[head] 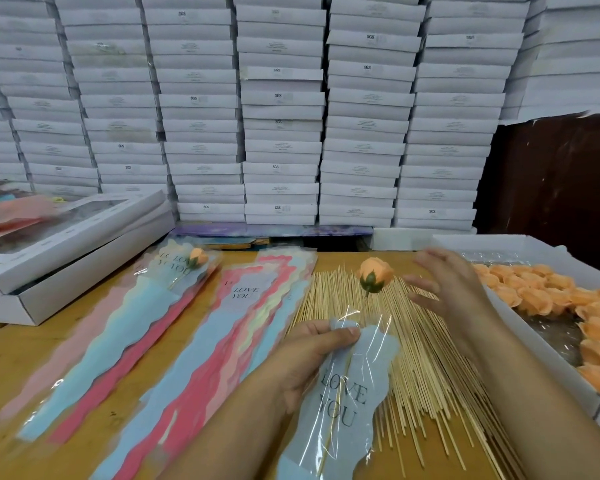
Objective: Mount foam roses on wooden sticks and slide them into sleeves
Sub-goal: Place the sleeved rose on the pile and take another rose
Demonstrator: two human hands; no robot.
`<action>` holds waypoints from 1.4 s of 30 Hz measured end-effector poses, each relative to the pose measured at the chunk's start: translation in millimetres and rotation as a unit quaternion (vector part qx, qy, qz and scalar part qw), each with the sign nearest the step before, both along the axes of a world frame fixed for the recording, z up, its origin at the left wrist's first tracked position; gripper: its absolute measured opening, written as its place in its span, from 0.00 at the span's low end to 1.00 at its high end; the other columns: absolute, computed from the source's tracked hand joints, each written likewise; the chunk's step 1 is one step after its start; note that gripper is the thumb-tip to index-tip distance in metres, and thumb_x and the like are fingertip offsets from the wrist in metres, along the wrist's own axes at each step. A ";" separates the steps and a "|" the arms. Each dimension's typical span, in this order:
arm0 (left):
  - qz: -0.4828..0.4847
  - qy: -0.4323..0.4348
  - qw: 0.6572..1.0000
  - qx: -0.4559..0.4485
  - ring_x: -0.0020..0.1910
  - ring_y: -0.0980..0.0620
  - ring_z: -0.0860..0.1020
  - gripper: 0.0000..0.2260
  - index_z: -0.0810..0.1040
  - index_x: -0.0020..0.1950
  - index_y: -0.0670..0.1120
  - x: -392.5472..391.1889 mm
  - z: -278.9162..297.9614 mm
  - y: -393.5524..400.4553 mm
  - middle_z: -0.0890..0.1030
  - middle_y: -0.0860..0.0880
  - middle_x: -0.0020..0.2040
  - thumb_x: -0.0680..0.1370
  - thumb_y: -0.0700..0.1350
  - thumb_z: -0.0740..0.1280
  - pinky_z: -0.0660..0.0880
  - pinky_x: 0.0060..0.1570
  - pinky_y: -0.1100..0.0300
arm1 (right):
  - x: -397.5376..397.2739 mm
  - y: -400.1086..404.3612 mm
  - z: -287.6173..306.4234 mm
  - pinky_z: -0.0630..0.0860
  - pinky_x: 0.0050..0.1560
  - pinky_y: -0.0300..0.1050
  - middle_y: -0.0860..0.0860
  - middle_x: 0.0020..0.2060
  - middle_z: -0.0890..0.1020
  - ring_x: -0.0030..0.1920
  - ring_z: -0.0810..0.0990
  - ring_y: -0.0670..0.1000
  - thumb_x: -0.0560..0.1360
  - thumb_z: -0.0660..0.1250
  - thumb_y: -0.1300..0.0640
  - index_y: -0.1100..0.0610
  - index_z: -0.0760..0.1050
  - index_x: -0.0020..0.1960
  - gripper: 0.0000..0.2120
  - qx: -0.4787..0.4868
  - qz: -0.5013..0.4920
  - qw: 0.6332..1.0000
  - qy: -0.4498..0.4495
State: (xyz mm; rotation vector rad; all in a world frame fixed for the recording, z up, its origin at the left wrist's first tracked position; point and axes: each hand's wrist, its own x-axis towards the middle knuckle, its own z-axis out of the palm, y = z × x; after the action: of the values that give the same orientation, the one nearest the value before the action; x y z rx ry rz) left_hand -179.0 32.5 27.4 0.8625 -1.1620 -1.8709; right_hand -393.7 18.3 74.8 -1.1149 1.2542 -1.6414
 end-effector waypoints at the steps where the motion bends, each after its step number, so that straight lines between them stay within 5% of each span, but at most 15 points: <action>1: -0.003 0.000 1.000 0.000 0.42 0.43 0.84 0.16 0.84 0.54 0.37 -0.3 -0.5 0.1 0.85 0.36 0.49 0.69 0.43 0.77 0.81 0.47 0.52 | 2.3 -4.1 -0.8 0.81 0.53 0.50 0.46 0.57 0.80 0.55 0.82 0.51 0.79 0.67 0.51 0.48 0.76 0.58 0.09 0.002 0.018 0.999 0.028; 4: -0.005 -0.003 1.000 -0.002 0.42 0.43 0.84 0.15 0.84 0.53 0.37 -1.6 -0.9 0.6 0.85 0.36 0.49 0.69 0.43 0.77 0.81 0.48 0.52 | 13.9 -10.4 -6.6 0.81 0.49 0.46 0.45 0.54 0.83 0.53 0.83 0.47 0.78 0.69 0.50 0.47 0.75 0.63 0.14 0.005 0.070 0.994 0.079; 13: 0.017 0.007 1.000 0.012 0.36 0.46 0.82 0.09 0.82 0.54 0.36 -0.4 1.4 -0.6 0.84 0.37 0.44 0.76 0.39 0.72 0.81 0.41 0.56 | 27.5 -2.3 -31.6 0.82 0.42 0.39 0.49 0.45 0.87 0.46 0.86 0.49 0.75 0.72 0.58 0.48 0.85 0.47 0.06 -0.020 0.135 0.983 0.123; 19: 0.038 -0.029 0.999 0.013 0.37 0.46 0.82 0.19 0.80 0.58 0.32 -0.6 -3.1 -2.9 0.84 0.37 0.45 0.74 0.45 0.74 0.80 0.40 0.57 | 28.8 7.2 -31.1 0.79 0.39 0.33 0.49 0.43 0.88 0.42 0.86 0.46 0.74 0.73 0.61 0.46 0.86 0.43 0.10 -0.049 0.132 0.983 0.120; 22: 0.035 -0.033 0.999 0.014 0.43 0.44 0.82 0.21 0.81 0.58 0.33 -0.7 -5.0 -4.7 0.85 0.37 0.49 0.75 0.49 0.74 0.79 0.51 0.52 | 27.9 11.1 -32.4 0.79 0.38 0.33 0.48 0.43 0.87 0.42 0.86 0.45 0.73 0.73 0.62 0.47 0.86 0.43 0.09 -0.045 0.134 0.981 0.136; 24: 0.032 -0.041 0.999 0.008 0.46 0.44 0.82 0.21 0.83 0.57 0.35 -0.6 -6.3 -6.2 0.85 0.37 0.51 0.75 0.52 0.73 0.78 0.54 0.53 | 30.0 13.0 -34.1 0.80 0.41 0.36 0.48 0.43 0.87 0.43 0.86 0.46 0.74 0.73 0.60 0.47 0.86 0.43 0.09 -0.031 0.145 0.978 0.149; 27: 0.039 -0.047 0.998 0.000 0.41 0.51 0.84 0.20 0.84 0.55 0.36 -0.4 -7.0 -7.4 0.86 0.41 0.50 0.75 0.52 0.72 0.79 0.41 0.63 | 34.2 14.1 -33.7 0.80 0.40 0.35 0.45 0.43 0.87 0.43 0.85 0.45 0.76 0.70 0.55 0.40 0.86 0.42 0.11 -0.013 0.155 0.975 0.157; 29: 0.057 -0.039 0.997 0.017 0.41 0.48 0.83 0.24 0.80 0.58 0.32 -0.4 -8.5 -9.2 0.85 0.39 0.48 0.74 0.51 0.73 0.79 0.45 0.58 | 35.7 14.3 -32.9 0.79 0.40 0.33 0.45 0.43 0.87 0.43 0.85 0.44 0.72 0.68 0.45 0.41 0.86 0.42 0.07 0.006 0.172 0.974 0.147; 32: 0.086 -0.041 0.995 0.016 0.46 0.45 0.81 0.25 0.76 0.62 0.29 0.3 -7.7 -11.7 0.84 0.35 0.53 0.75 0.48 0.73 0.78 0.47 0.57 | 34.6 12.9 -36.1 0.78 0.42 0.32 0.48 0.43 0.87 0.44 0.85 0.45 0.67 0.63 0.36 0.44 0.86 0.43 0.17 0.021 0.196 0.969 0.151; 36: 0.105 -0.063 0.992 0.004 0.44 0.52 0.83 0.21 0.80 0.58 0.32 -2.3 -8.7 -12.4 0.87 0.42 0.48 0.78 0.49 0.69 0.75 0.46 0.60 | 32.7 13.4 -36.9 0.78 0.46 0.33 0.48 0.46 0.87 0.47 0.85 0.45 0.70 0.63 0.39 0.46 0.86 0.45 0.17 0.028 0.216 0.962 0.167; 42: 0.134 -0.071 0.988 0.032 0.35 0.46 0.81 0.12 0.83 0.45 0.41 -0.9 -5.1 -12.6 0.84 0.40 0.40 0.81 0.48 0.67 0.75 0.41 0.57 | 32.7 15.0 -35.9 0.78 0.55 0.43 0.41 0.50 0.85 0.53 0.83 0.42 0.69 0.67 0.44 0.45 0.84 0.51 0.14 0.016 0.185 0.970 0.159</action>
State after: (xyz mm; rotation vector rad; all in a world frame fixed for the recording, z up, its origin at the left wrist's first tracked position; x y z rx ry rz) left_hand -179.9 19.9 22.2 1.1452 -1.0174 -1.6547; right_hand -361.0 33.3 38.9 -1.5328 1.1732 -1.1907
